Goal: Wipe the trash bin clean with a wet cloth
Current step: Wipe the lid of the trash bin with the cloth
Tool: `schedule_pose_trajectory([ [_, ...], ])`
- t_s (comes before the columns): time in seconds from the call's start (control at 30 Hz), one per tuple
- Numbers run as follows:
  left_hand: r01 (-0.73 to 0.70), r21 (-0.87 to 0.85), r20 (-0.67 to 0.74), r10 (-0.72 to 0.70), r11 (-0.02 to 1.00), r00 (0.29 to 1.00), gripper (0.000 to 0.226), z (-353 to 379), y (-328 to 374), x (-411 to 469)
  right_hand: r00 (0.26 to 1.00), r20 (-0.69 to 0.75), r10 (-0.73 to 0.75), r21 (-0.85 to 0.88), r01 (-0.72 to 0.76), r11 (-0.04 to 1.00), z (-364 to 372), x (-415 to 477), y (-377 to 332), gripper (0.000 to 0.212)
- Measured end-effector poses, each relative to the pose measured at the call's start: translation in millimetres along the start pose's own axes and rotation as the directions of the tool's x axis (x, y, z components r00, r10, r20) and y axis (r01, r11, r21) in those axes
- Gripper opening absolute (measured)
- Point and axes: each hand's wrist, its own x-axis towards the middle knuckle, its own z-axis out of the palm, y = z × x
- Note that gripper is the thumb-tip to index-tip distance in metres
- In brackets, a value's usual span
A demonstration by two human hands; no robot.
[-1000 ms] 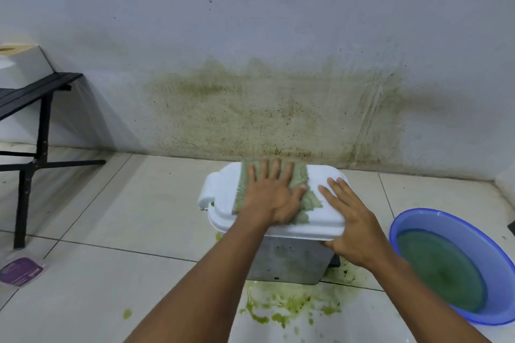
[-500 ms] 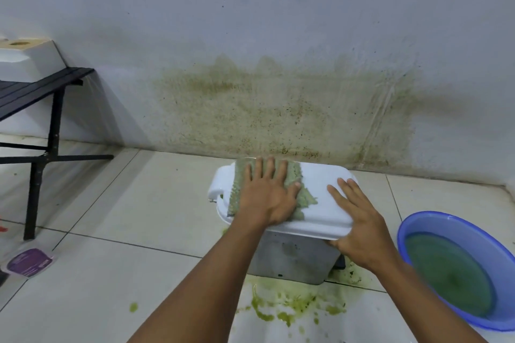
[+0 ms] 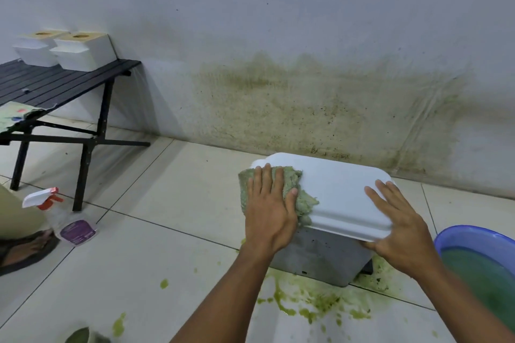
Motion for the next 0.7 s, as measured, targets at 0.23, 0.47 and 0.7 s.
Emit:
schedule_pose_trajectory([
  [0.23, 0.012, -0.060, -0.045, -0.014, 0.998, 0.999, 0.062, 4.5, -2.2, -14.2, 0.998, 0.052, 0.016, -0.034, -0.014, 0.999, -5.7, 0.4, -6.9, 0.114],
  [0.47, -0.025, 0.027, 0.032, 0.024, 0.999, 0.999, 0.074, 4.2, -4.8, -2.5, 0.947, 0.319, 0.030, -0.325, 0.079, 0.942, 4.8, 44.4, -57.1, 0.129],
  [0.7, -0.021, -0.058, -0.015, 0.020, 0.998, 1.000, 0.071, 4.9, -18.3, -2.5, 0.868, 0.494, 0.051, -0.320, 0.127, 0.939, 19.0, 90.1, -66.2, 0.122],
])
